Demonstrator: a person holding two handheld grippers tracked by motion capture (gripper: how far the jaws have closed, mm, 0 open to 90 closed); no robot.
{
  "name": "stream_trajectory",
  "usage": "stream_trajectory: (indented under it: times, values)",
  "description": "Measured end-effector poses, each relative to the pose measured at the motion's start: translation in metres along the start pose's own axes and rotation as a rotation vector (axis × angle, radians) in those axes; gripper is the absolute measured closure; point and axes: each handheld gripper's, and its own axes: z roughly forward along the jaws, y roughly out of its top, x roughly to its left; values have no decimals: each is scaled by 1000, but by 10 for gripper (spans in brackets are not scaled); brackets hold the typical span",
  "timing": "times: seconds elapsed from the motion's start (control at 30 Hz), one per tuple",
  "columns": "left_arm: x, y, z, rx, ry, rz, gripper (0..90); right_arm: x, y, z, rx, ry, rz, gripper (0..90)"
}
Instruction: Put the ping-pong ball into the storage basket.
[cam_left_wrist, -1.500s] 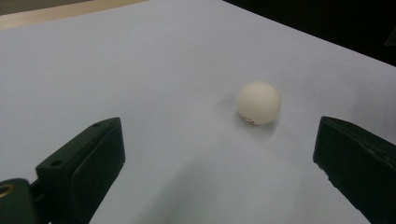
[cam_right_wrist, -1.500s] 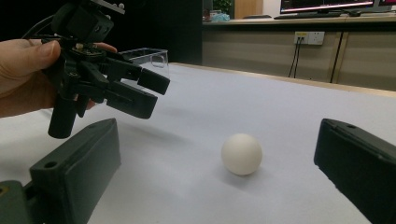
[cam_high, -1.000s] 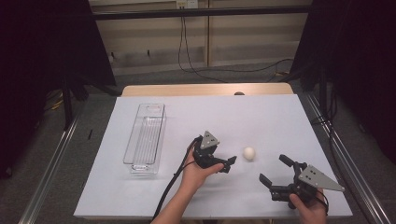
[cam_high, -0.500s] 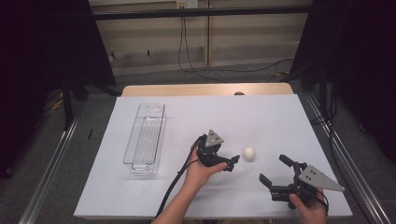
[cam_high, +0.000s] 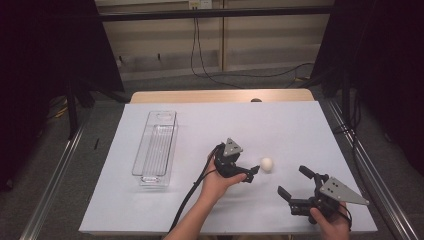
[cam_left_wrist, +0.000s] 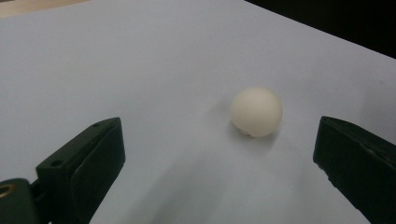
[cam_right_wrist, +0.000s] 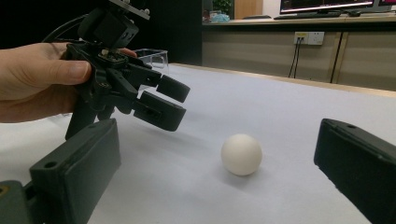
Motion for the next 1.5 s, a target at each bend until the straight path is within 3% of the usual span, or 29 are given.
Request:
stream_trajectory:
  times: [0.43, 0.87, 1.03, 1.4, 1.5]
  values:
    - [0, 2, 2, -11, -2, -8, 26, 0, 0, 1, -1, -1, 1, 1]
    - [-1, 7, 7, 21, -3, 13, 25, 0, 0, 0, -1, 0, 0, 1]
    - [-2, 6, 9, 23, -11, 0, 25, 0, 0, 0, -4, -2, 5, 1]
    - [-7, 9, 16, 36, -40, 33, 24, 0, 0, 0, -4, -1, 2, 1]
    - [-9, 10, 19, 39, -42, 18, 25, 0, 0, 0, -3, 0, -1, 1]
